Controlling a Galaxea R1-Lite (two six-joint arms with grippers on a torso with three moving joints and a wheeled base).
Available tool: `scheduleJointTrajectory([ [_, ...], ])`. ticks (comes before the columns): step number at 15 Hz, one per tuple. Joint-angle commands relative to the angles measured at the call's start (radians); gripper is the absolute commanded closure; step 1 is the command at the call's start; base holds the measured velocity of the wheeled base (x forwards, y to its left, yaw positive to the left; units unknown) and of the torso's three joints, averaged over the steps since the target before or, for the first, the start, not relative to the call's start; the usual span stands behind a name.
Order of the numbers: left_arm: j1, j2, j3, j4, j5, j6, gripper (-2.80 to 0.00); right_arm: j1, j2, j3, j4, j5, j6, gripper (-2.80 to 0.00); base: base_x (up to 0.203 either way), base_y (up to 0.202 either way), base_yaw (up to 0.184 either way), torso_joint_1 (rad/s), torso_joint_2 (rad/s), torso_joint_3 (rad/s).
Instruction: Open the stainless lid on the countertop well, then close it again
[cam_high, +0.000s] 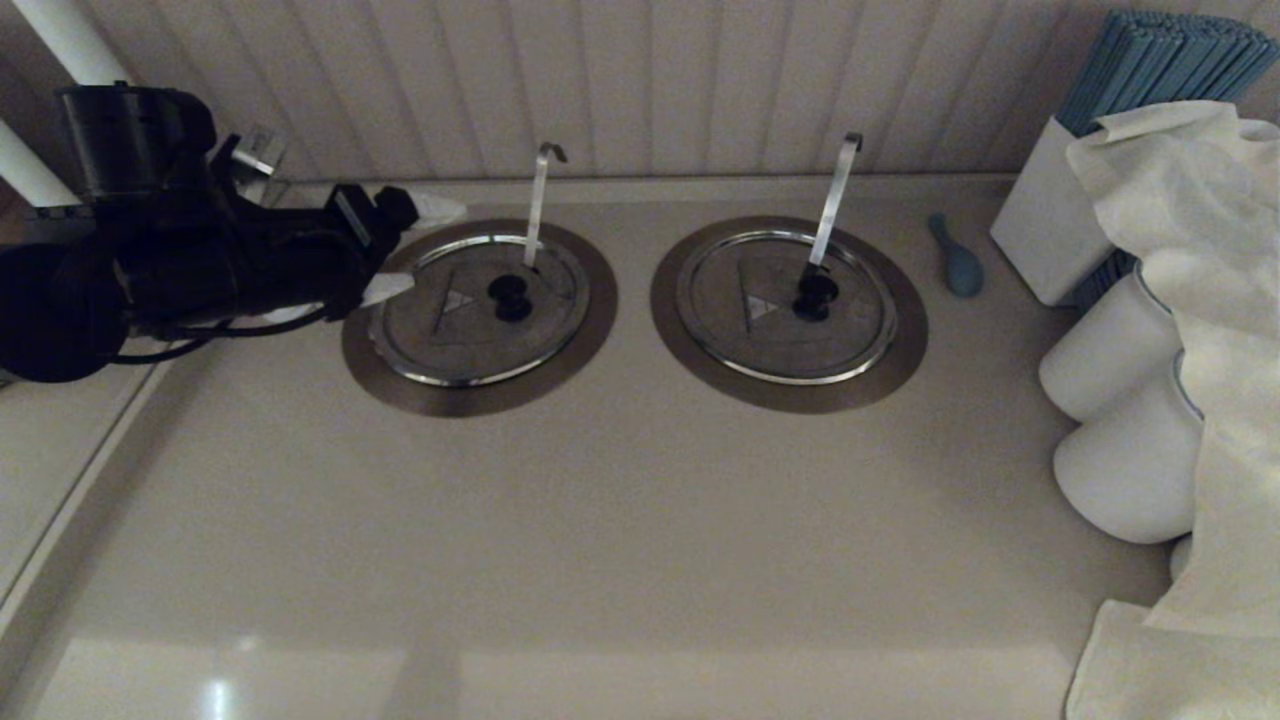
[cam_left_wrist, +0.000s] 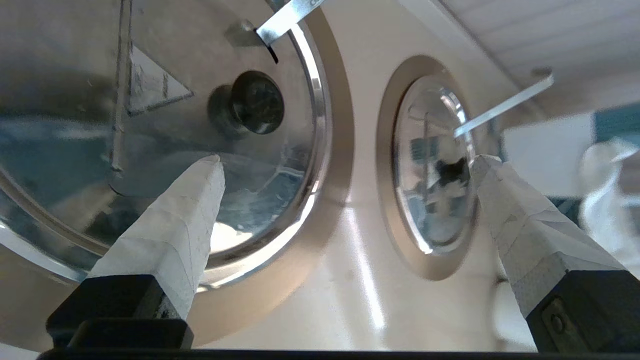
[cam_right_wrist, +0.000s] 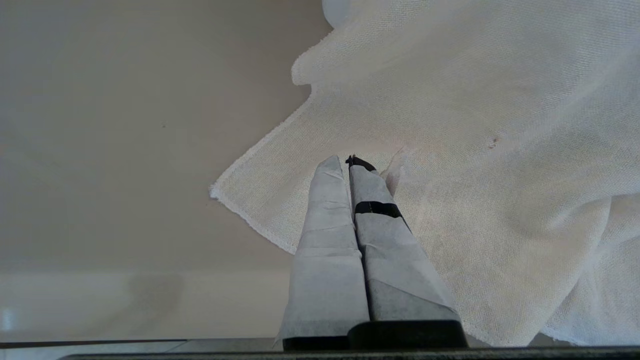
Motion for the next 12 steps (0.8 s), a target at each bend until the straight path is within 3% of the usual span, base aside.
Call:
scheduleJointTrajectory([
  [1, -0.001, -0.014, 0.01, 0.0, -0.002, 0.021, -2.8, 0.0, 0.0, 0.0, 0.0, 0.001, -0.001, 0.0, 0.0, 0.0, 0.0, 0.0, 0.0, 0.0],
  [5, -0.005, -0.131, 0.054, 0.078, 0.009, 0.301, -2.8, 0.0, 0.0, 0.0, 0.0, 0.001, -0.001, 0.0, 0.0, 0.0, 0.0, 0.0, 0.0, 0.0],
  [6, -0.004, -0.144, 0.064, 0.101, 0.031, 0.393, -2.8, 0.0, 0.0, 0.0, 0.0, 0.001, -0.001, 0.0, 0.0, 0.0, 0.0, 0.0, 0.0, 0.0],
  [7, -0.004, -0.15, 0.072, 0.11, 0.101, 0.451, -2.8, 0.001, 0.0, 0.0, 0.0, 0.001, -0.001, 0.0, 0.0, 0.0, 0.0, 0.0, 0.0, 0.0],
  [8, -0.004, -0.153, 0.075, 0.113, 0.179, 0.483, -2.8, 0.0, 0.0, 0.0, 0.0, 0.001, -0.001, 0.0, 0.0, 0.0, 0.0, 0.0, 0.0, 0.0],
  [9, -0.006, -0.167, 0.075, 0.119, 0.202, 0.501, -2.8, 0.0, 0.0, 0.0, 0.0, 0.001, -0.001, 0.0, 0.0, 0.0, 0.0, 0.0, 0.0, 0.0],
  [12, -0.006, -0.262, 0.076, 0.269, 0.2, 0.607, -2.8, 0.001, 0.0, 0.0, 0.0, 0.001, -0.001, 0.0, 0.0, 0.0, 0.0, 0.0, 0.0, 0.0],
])
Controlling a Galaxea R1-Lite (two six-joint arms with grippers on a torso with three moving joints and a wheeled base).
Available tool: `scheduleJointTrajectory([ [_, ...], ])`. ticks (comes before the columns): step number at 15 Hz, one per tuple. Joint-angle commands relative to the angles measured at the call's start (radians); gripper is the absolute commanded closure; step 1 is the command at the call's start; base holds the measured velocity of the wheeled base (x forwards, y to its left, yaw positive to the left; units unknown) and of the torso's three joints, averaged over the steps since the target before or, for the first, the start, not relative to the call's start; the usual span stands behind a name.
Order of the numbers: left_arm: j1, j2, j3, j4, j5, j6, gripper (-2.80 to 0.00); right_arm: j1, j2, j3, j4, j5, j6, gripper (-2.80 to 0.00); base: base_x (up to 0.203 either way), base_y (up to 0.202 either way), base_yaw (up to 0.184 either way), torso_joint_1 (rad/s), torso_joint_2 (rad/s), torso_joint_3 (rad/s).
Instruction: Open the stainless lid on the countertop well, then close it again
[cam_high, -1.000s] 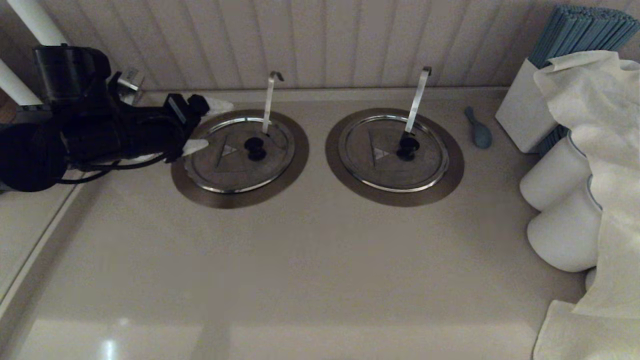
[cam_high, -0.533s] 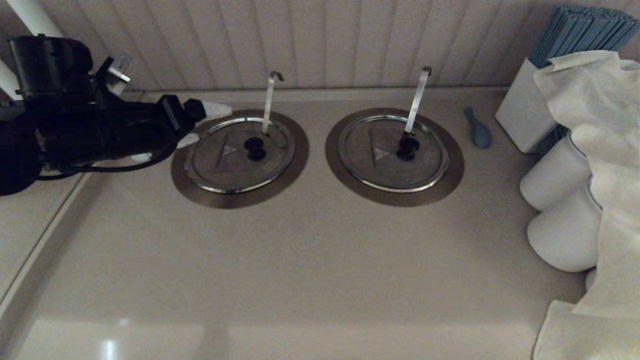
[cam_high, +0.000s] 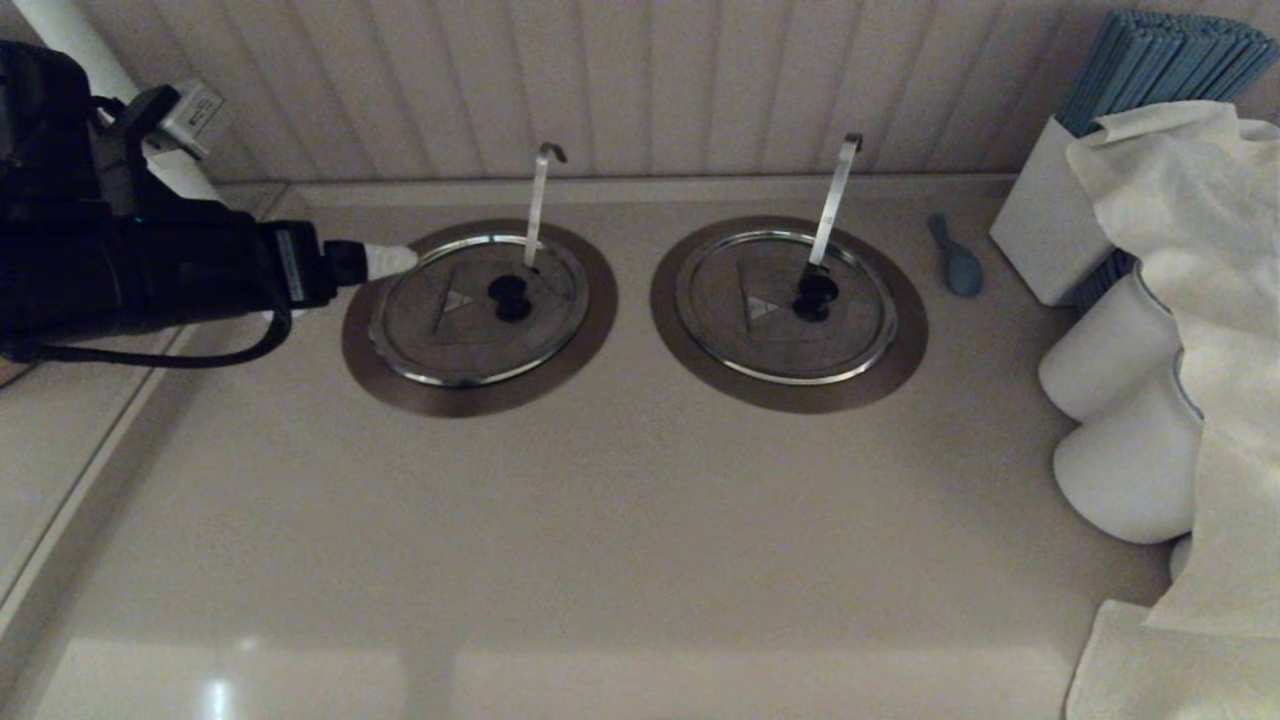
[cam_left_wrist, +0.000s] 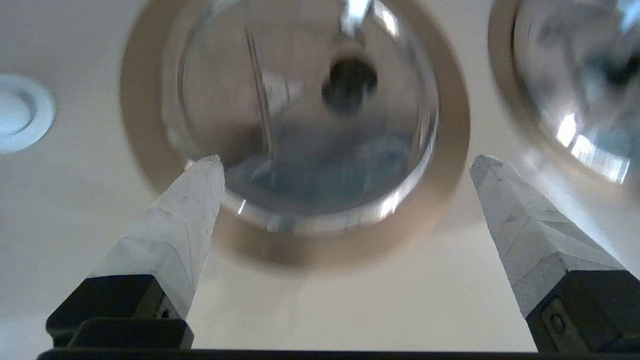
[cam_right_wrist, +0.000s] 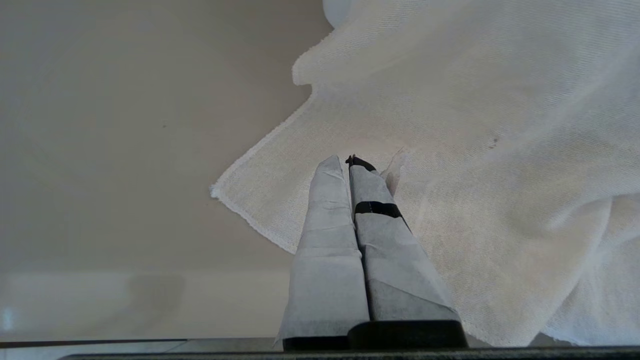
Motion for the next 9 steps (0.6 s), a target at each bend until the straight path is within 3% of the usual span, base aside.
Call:
scheduleJointTrajectory([
  [1, 0.0, -0.087, 0.008, 0.043, -0.002, 0.036, -2.8, -0.001, 0.0, 0.0, 0.0, 0.0, -0.001, 0.0, 0.0, 0.0, 0.0, 0.0, 0.0, 0.0],
  [2, 0.0, -0.133, 0.021, 0.051, 0.0, 0.048, -2.8, 0.001, 0.0, 0.0, 0.0, 0.0, -0.001, 0.0, 0.0, 0.0, 0.0, 0.0, 0.0, 0.0],
  [3, 0.001, -0.184, 0.035, 0.057, 0.004, 0.057, 0.0, -0.001, 0.0, 0.0, 0.0, 0.0, -0.001, 0.0, 0.0, 0.0, 0.0, 0.0, 0.0, 0.0],
  [5, 0.015, -0.307, 0.045, 0.107, 0.008, 0.065, 0.0, -0.001, 0.0, 0.0, 0.0, 0.0, -0.001, 0.0, 0.0, 0.0, 0.0, 0.0, 0.0, 0.0],
  [9, 0.03, -0.591, 0.117, 0.325, 0.027, 0.087, 0.0, 0.001, 0.0, 0.0, 0.0, 0.0, -0.001, 0.0, 0.0, 0.0, 0.0, 0.0, 0.0, 0.0],
])
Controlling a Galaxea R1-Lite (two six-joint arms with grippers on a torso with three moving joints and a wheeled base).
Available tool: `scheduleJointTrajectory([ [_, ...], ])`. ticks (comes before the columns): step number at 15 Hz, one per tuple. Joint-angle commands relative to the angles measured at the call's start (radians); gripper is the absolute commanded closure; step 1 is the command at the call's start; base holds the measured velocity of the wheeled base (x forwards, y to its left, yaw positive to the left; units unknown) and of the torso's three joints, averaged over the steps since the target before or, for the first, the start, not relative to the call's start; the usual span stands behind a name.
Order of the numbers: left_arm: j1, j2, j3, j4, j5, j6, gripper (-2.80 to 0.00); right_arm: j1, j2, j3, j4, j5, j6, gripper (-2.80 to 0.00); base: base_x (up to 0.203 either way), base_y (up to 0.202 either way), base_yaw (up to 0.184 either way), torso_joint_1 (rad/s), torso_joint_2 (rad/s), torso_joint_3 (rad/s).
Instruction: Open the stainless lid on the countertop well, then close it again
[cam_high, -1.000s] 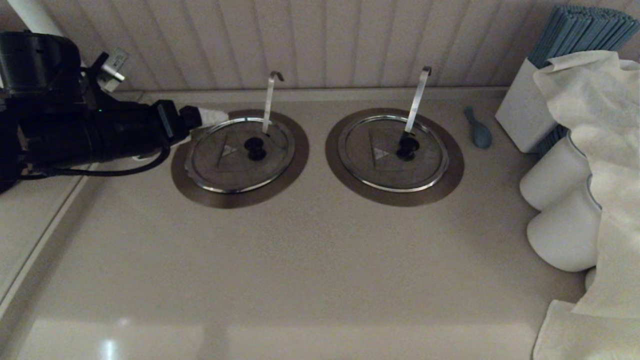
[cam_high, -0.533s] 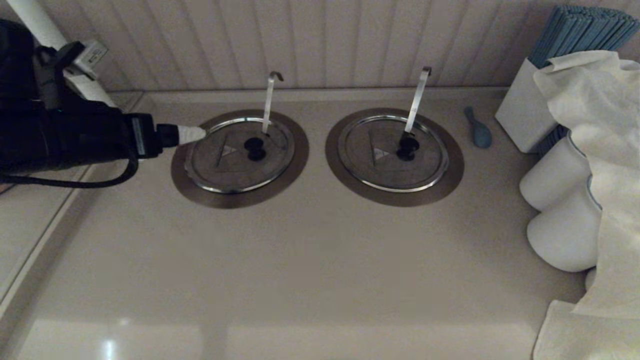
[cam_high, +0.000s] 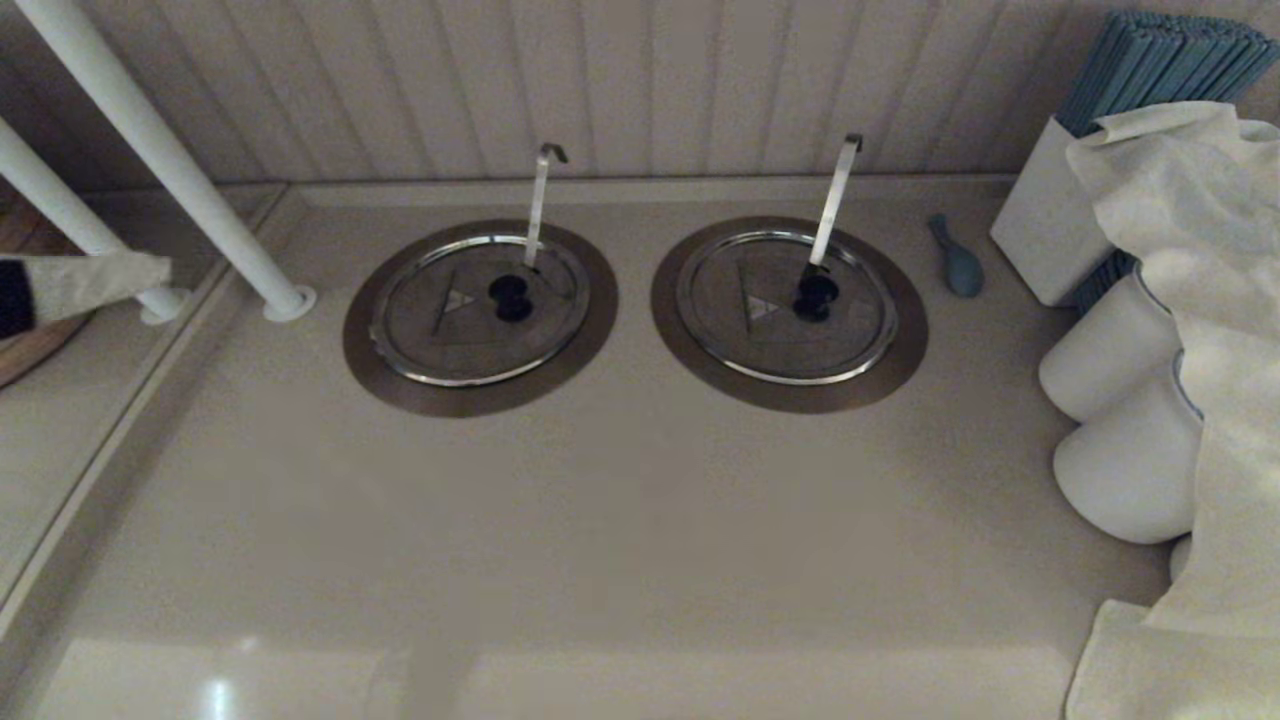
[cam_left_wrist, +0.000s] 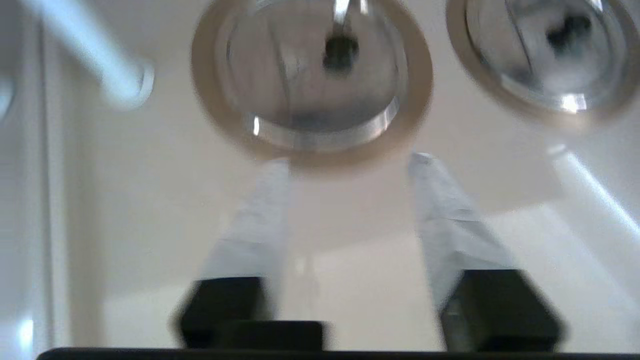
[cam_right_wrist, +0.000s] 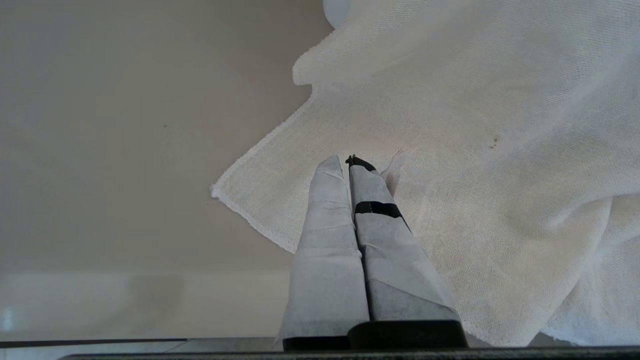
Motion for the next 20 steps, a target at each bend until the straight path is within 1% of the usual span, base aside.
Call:
scheduleJointTrajectory([
  [1, 0.004, -0.211, 0.08, 0.035, 0.026, 0.003, 0.0, 0.0, 0.0, 0.0, 0.0, 0.0, -0.001, 0.0, 0.0, 0.0, 0.0, 0.0, 0.0, 0.0],
  [2, 0.005, -0.309, 0.142, 0.047, 0.065, 0.013, 0.0, -0.001, 0.0, 0.0, 0.0, 0.0, -0.001, 0.0, 0.0, 0.0, 0.0, 0.0, 0.0, 0.0],
  [3, 0.006, -0.411, 0.201, 0.057, 0.102, 0.037, 0.0, 0.0, 0.0, 0.0, 0.0, 0.0, -0.001, 0.0, 0.0, 0.0, 0.0, 0.0, 0.0, 0.0],
  [6, 0.011, -0.67, 0.385, 0.089, 0.175, 0.082, 0.0, 0.001, 0.0, 0.0, 0.0, 0.0, -0.001, 0.0, 0.0, 0.0, 0.0, 0.0, 0.0, 0.0],
  [7, 0.034, -0.727, 0.412, 0.123, 0.209, 0.094, 0.0, 0.001, 0.0, 0.0, 0.0, 0.0, -0.001, 0.0, 0.0, 0.0, 0.0, 0.0, 0.0, 0.0],
  [8, 0.073, -0.764, 0.417, 0.152, 0.235, 0.102, 0.0, -0.001, 0.0, 0.0, 0.0, 0.0, -0.001, 0.0, 0.0, 0.0, 0.0, 0.0, 0.0, 0.0],
  [9, 0.104, -0.801, 0.423, 0.17, 0.249, 0.106, 0.0, -0.001, 0.0, 0.0, 0.0, 0.0, -0.001, 0.0, 0.0, 0.0, 0.0, 0.0, 0.0, 0.0],
  [10, 0.119, -0.827, 0.443, 0.186, 0.261, 0.107, 0.0, 0.001, 0.0, 0.0, 0.0, 0.0, -0.001, 0.0, 0.0, 0.0, 0.0, 0.0, 0.0, 0.0],
  [11, 0.117, -0.863, 0.473, 0.191, 0.258, 0.107, 0.0, -0.001, 0.0, 0.0, 0.0, 0.0, -0.001, 0.0, 0.0, 0.0, 0.0, 0.0, 0.0, 0.0],
  [12, 0.111, -0.909, 0.531, 0.193, 0.238, 0.111, 0.0, 0.0, 0.0, 0.0, 0.0, 0.0, -0.001, 0.0, 0.0, 0.0, 0.0, 0.0, 0.0, 0.0],
  [13, 0.108, -0.971, 0.594, 0.192, 0.203, 0.126, 0.0, -0.001, 0.0, 0.0, 0.0, 0.0, -0.001, 0.0, 0.0, 0.0, 0.0, 0.0, 0.0, 0.0],
  [14, 0.105, -1.008, 0.682, 0.179, 0.185, 0.137, 0.0, -0.001, 0.0, 0.0, 0.0, 0.0, -0.001, 0.0, 0.0, 0.0, 0.0, 0.0, 0.0, 0.0],
  [15, 0.104, -1.016, 0.785, 0.132, 0.201, 0.133, 0.0, 0.0, 0.0, 0.0, 0.0, 0.0, -0.001, 0.0, 0.0, 0.0, 0.0, 0.0, 0.0, 0.0],
  [16, 0.103, -1.018, 0.905, 0.034, 0.222, 0.135, 0.0, 0.0, 0.0, 0.0, 0.0, 0.0, -0.001, 0.0, 0.0, 0.0, 0.0, 0.0, 0.0, 0.0],
  [17, 0.102, -1.019, 1.013, -0.128, 0.218, 0.143, 0.0, -0.001, 0.0, 0.0, 0.0, 0.0, -0.001, 0.0, 0.0, 0.0, 0.0, 0.0, 0.0, 0.0],
  [18, 0.101, -1.02, 1.084, -0.289, 0.195, 0.138, 0.0, -0.001, 0.0, 0.0, 0.0, 0.0, -0.001, 0.0, 0.0, 0.0, 0.0, 0.0, 0.0, 0.0],
  [19, 0.101, -1.02, 1.115, -0.368, 0.181, 0.124, 0.0, -0.001, 0.0, 0.0, 0.0, 0.0, -0.001, 0.0, 0.0, 0.0, 0.0, 0.0, 0.0, 0.0],
  [20, 0.101, -1.021, 1.12, -0.368, 0.168, 0.102, 0.0, -0.001, 0.0, 0.0, 0.0, 0.0, -0.001, 0.0, 0.0, 0.0, 0.0, 0.0, 0.0, 0.0],
])
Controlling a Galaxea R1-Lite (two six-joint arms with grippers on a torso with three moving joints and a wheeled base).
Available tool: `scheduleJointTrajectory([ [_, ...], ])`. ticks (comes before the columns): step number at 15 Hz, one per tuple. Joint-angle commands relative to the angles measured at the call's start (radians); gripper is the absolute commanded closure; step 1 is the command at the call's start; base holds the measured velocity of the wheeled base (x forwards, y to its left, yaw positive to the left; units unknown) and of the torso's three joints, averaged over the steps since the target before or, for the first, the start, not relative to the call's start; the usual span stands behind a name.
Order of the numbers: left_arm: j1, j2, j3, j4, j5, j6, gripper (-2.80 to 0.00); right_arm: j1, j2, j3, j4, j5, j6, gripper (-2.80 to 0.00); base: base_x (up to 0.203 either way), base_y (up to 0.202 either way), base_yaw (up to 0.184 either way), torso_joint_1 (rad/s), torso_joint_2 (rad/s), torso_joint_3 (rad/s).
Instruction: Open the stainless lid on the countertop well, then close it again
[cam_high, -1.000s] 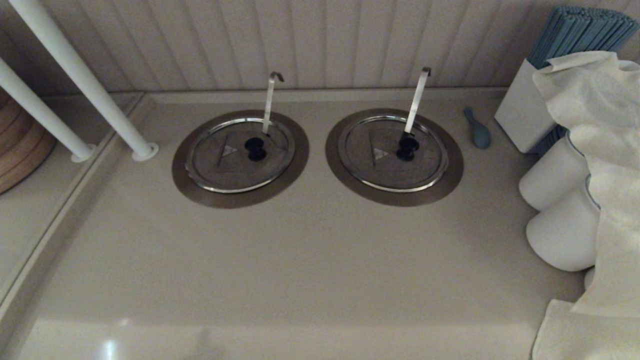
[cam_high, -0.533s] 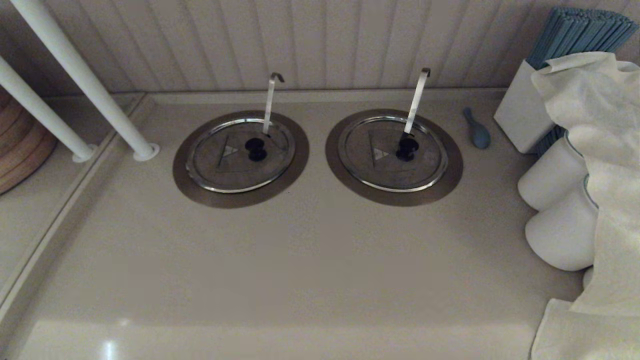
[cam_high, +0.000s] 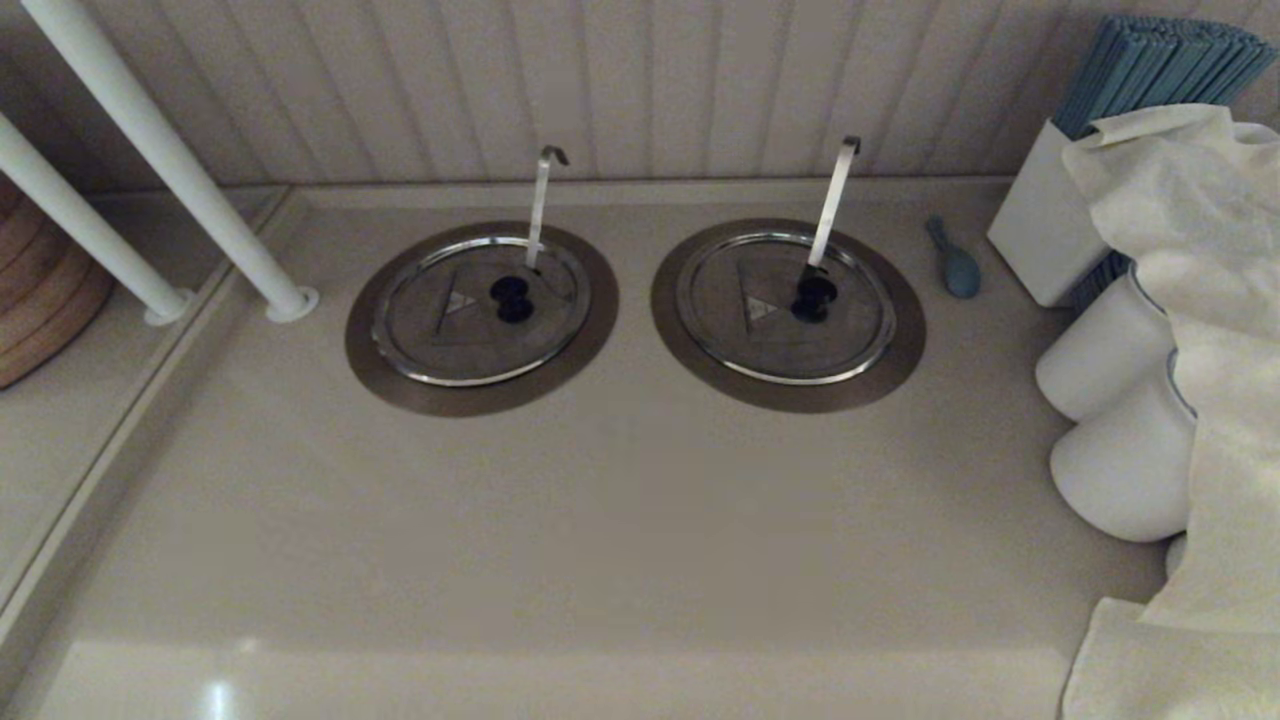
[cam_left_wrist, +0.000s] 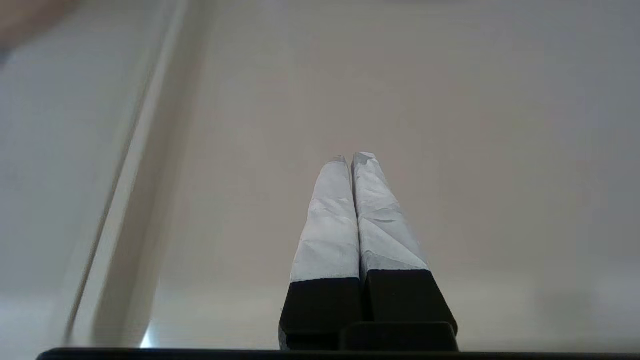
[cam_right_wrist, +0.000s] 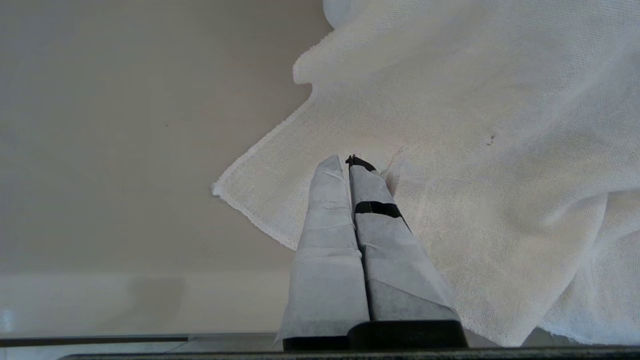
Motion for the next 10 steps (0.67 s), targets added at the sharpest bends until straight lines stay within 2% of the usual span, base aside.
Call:
scheduleJointTrajectory([
  [1, 0.0, -0.003, 0.039, 0.022, -0.018, -0.027, 0.0, 0.0, 0.0, 0.0, 0.0, 0.0, 0.0, 0.0, 0.0, 0.0, 0.0, 0.0, 0.0, 0.0],
  [10, 0.0, -0.003, 0.046, 0.031, -0.028, -0.041, 0.0, 0.001, 0.001, 0.0, 0.0, -0.001, 0.0, 0.0, 0.0, 0.0, 0.0, 0.0, 0.0, 0.0],
])
